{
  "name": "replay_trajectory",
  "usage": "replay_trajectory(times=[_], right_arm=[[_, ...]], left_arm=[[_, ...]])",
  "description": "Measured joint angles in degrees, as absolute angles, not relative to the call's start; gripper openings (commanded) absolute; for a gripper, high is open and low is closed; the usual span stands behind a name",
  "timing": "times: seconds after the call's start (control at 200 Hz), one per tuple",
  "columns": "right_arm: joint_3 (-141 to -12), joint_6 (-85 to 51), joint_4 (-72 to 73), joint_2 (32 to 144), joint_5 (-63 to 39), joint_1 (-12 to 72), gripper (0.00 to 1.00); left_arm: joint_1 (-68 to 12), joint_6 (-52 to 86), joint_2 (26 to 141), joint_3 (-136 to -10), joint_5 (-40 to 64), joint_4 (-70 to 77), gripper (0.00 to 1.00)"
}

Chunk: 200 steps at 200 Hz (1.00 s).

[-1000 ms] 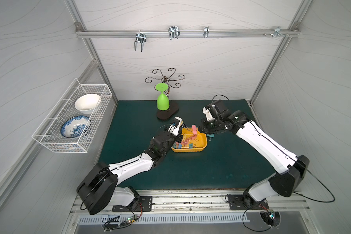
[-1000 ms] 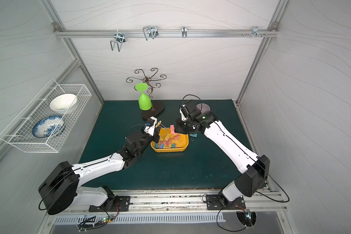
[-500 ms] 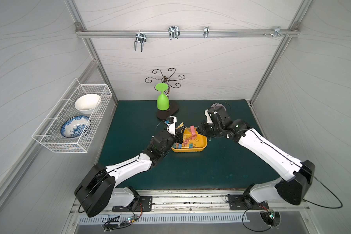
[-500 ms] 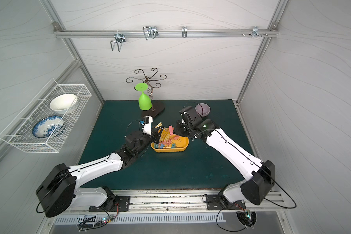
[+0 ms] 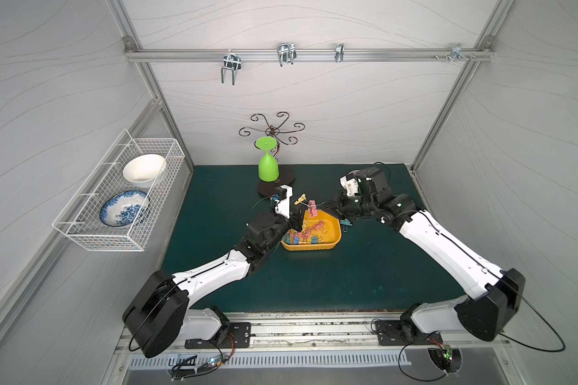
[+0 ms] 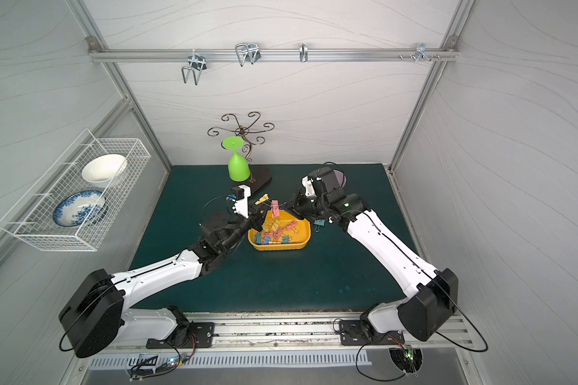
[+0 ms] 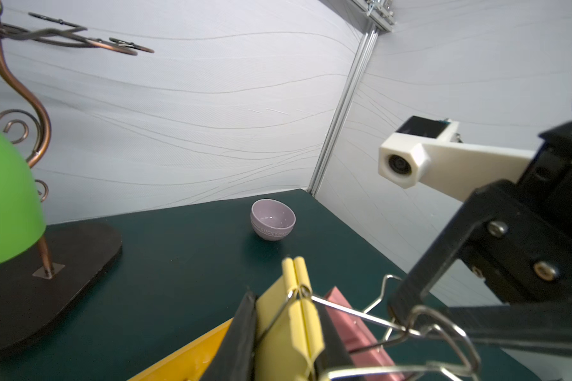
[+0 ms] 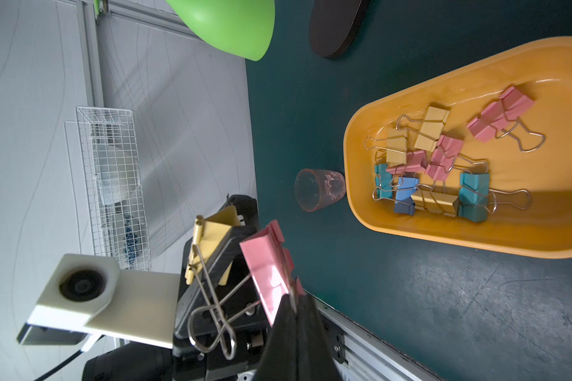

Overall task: Take out the binder clips from the storage box
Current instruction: Adjust the binder clip, then place the binder clip at the center of the board.

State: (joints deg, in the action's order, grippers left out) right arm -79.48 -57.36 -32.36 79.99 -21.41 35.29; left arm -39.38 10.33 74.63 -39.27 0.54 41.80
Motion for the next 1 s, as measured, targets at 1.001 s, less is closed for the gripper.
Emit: replay_trajectory(times=[1.001], right_arm=[[-78.3, -24.93, -47.9, 97.67, 3.03, 11.81, 0.0]], left_arm=[[-36.03, 15.11, 68.31, -37.26, 11.99, 30.5, 0.0]])
